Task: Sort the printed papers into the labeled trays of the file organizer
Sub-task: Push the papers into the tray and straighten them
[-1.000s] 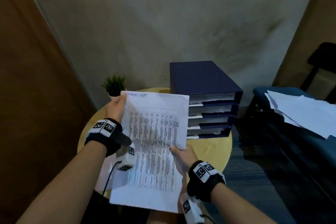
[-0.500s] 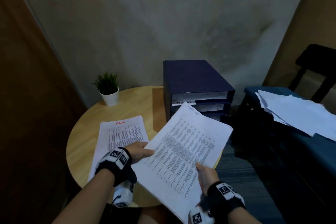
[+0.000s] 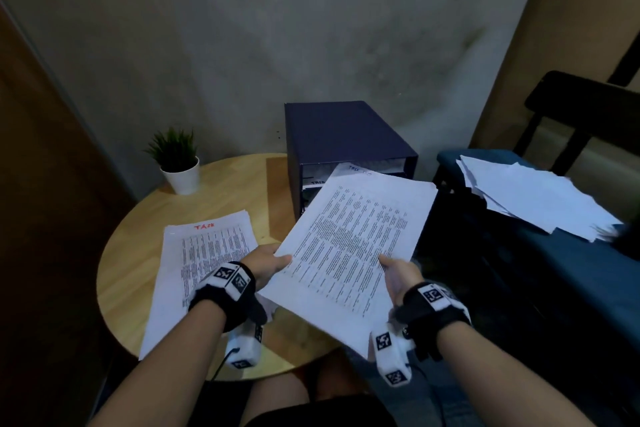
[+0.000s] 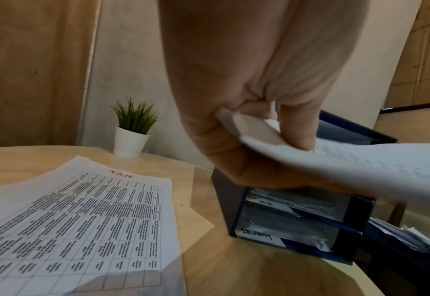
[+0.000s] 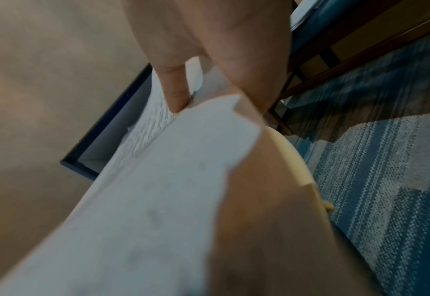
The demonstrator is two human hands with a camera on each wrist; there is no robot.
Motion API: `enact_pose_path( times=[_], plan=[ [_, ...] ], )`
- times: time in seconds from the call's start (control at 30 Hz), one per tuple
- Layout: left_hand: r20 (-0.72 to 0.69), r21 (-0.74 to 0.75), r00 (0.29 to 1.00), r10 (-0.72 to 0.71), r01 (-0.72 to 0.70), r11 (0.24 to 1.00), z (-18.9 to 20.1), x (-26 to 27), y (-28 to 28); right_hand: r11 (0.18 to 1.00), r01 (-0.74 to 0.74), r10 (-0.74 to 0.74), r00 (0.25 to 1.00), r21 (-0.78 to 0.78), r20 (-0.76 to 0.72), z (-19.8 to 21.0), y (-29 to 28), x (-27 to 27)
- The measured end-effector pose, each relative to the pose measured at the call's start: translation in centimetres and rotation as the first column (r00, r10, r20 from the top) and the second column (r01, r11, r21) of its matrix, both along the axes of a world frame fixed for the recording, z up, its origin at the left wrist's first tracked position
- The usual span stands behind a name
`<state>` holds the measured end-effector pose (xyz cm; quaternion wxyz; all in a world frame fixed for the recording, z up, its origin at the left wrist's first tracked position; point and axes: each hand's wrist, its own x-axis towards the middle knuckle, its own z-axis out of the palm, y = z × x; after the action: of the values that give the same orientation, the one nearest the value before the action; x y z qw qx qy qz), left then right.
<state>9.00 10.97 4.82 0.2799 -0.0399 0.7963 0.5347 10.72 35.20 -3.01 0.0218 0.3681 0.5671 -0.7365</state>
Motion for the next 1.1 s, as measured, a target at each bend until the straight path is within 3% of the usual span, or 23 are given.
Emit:
enact_pose_path(
  times=[0.23,0.3,0.37,0.53,0.77,0.93,1.1],
  plan=[
    [-0.052,0.102,0.99,0.131,-0.125,0.987,-1.1,-0.6,-0.2,0.997,-0.013,0.024,0.987,0.071,-0.157,3.9,0.6,-1.9],
    [-0.066,0.116,0.985,0.157,-0.149,0.982,-1.1,-0.8,0.1,0.994,-0.028,0.046,0.981,0.101,-0.189,3.7,1.3,-3.1],
    [-0.083,0.122,0.977,0.198,-0.187,0.975,-1.1,-1.2,0.7,0.99,-0.054,0.078,0.98,0.133,-0.185,-0.3,4.0,-6.0],
    [-0.04,0.216,0.952,0.304,-0.289,0.933,-1.3,-2.4,3.6,0.977,-0.136,0.162,0.973,0.164,-0.162,4.1,2.4,-1.0],
    [0.009,0.275,0.928,0.374,-0.362,0.891,-0.4,-4.9,8.7,0.973,-0.066,-0.013,0.943,-0.223,-0.334,5.4,2.9,1.3],
    [-0.068,0.263,0.927,0.369,-0.34,0.903,1.0,-8.2,11.0,0.99,-0.072,0.022,0.927,-0.121,-0.374,7.6,1.5,-2.0],
    [0.078,0.46,0.95,0.304,-0.305,0.834,0.5,-10.5,11.1,0.999,0.03,-0.037,0.956,-0.029,-0.29,9.5,-0.2,-7.1]
  ],
)
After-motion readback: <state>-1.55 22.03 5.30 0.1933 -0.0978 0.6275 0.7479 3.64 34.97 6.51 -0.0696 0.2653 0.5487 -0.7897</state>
